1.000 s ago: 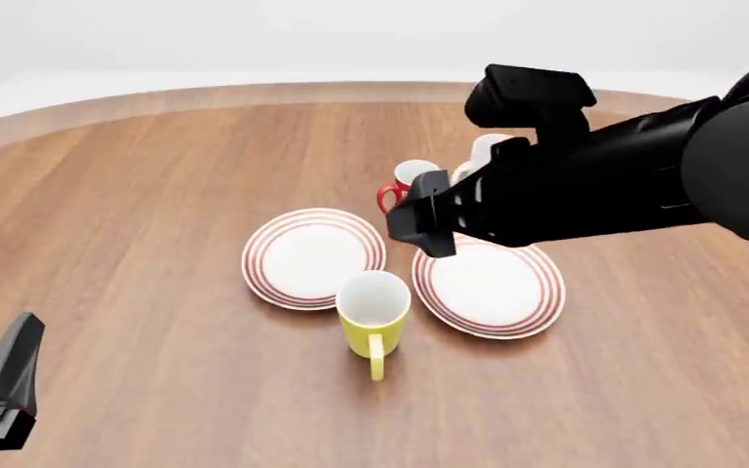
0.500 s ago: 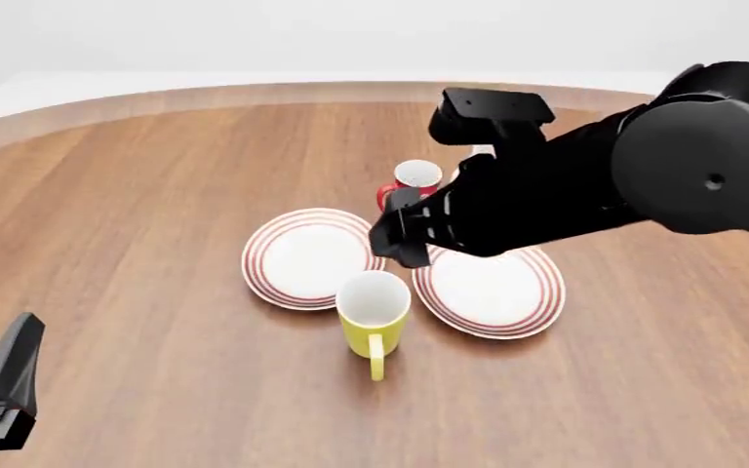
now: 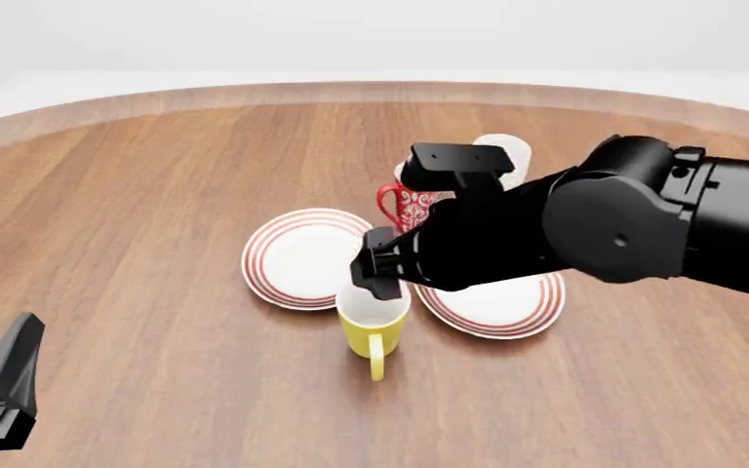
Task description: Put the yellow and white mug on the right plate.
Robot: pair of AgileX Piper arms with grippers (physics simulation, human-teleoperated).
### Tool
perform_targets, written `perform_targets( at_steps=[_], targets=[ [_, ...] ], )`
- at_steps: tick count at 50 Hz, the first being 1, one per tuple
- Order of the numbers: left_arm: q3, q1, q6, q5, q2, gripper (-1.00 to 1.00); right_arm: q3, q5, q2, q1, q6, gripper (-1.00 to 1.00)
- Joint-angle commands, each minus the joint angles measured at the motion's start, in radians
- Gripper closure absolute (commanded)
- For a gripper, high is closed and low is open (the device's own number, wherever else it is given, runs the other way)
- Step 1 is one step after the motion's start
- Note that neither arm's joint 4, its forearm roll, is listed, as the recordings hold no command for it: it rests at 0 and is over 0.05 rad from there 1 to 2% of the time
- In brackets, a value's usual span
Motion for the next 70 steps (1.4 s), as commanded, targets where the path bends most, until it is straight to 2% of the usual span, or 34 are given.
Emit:
perform_targets(
  at_steps=[1,13,32,49,70],
  targets=[
    [0.000,0.000,0.000,0.000,0.000,-1.00,0.065,-0.112,0.065,0.039,0.051,-1.00],
    [0.000,0.000,0.000,0.000,0.000,-1.00,0.075,-0.127,0.075,0.047,0.062,-1.00],
    [0.000,0.000,0.000,0.000,0.000,-1.00,0.145,-0.226,0.103,0.053,0.102,-1.00],
    [0.000,0.000,0.000,0.000,0.000,-1.00,0.174,-0.278,0.123,0.052,0.131,-1.00],
    [0.000,0.000,0.000,0.000,0.000,-1.00,0.187,-0.297,0.142,0.035,0.143,-1.00]
  ],
)
